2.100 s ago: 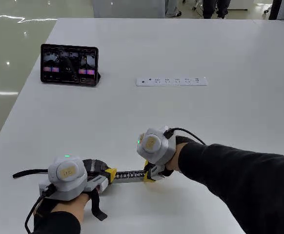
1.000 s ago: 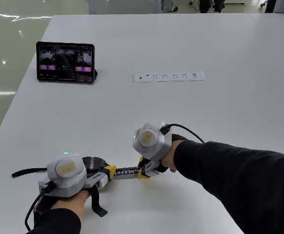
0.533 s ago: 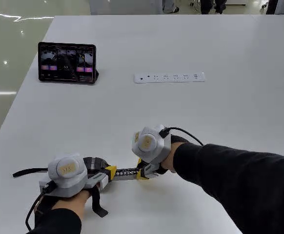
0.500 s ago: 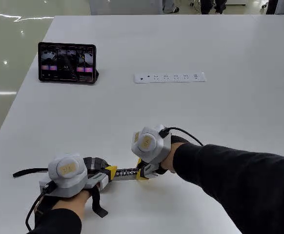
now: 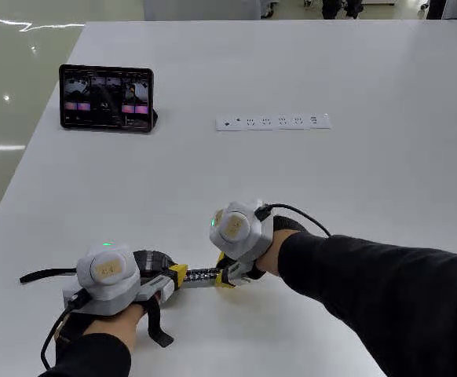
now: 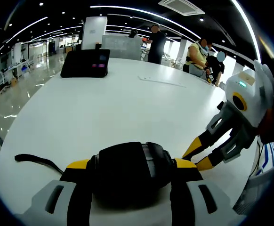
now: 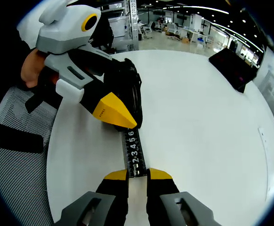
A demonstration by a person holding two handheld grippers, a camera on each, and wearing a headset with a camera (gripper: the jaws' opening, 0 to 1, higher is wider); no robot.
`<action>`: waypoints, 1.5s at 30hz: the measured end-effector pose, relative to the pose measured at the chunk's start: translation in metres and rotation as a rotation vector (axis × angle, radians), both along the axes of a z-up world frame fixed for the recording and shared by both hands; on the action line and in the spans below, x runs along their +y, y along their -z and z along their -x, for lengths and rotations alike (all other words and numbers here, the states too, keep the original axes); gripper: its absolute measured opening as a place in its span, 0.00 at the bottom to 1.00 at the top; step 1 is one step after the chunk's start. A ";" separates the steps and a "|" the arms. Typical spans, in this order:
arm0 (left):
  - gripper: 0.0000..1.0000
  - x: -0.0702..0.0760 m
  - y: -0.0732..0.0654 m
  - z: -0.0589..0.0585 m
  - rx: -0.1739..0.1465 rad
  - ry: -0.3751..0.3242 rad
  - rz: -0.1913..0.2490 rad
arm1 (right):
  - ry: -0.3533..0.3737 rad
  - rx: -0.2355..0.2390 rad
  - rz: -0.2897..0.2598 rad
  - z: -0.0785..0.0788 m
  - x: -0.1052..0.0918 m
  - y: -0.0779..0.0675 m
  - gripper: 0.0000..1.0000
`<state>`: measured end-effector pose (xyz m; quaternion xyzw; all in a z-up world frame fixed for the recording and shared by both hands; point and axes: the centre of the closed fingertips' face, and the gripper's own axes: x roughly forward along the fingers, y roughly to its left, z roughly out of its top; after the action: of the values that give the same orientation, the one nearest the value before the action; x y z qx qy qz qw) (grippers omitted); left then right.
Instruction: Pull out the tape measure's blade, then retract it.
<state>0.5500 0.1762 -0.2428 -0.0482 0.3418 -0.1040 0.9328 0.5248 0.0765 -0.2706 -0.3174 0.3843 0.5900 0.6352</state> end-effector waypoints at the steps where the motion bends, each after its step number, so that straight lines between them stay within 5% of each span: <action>1: 0.63 0.000 0.000 0.000 0.000 0.000 -0.001 | 0.000 -0.001 -0.005 0.000 0.001 0.000 0.10; 9: 0.63 0.000 0.001 0.000 -0.002 0.002 -0.003 | 0.045 0.017 -0.025 -0.001 0.005 0.000 0.10; 45: 0.63 0.001 0.001 0.000 0.003 -0.009 0.006 | 0.022 0.001 -0.062 -0.003 0.027 0.001 0.10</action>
<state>0.5503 0.1774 -0.2440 -0.0528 0.3425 -0.1008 0.9326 0.5281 0.1037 -0.2713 -0.2929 0.3698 0.5947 0.6509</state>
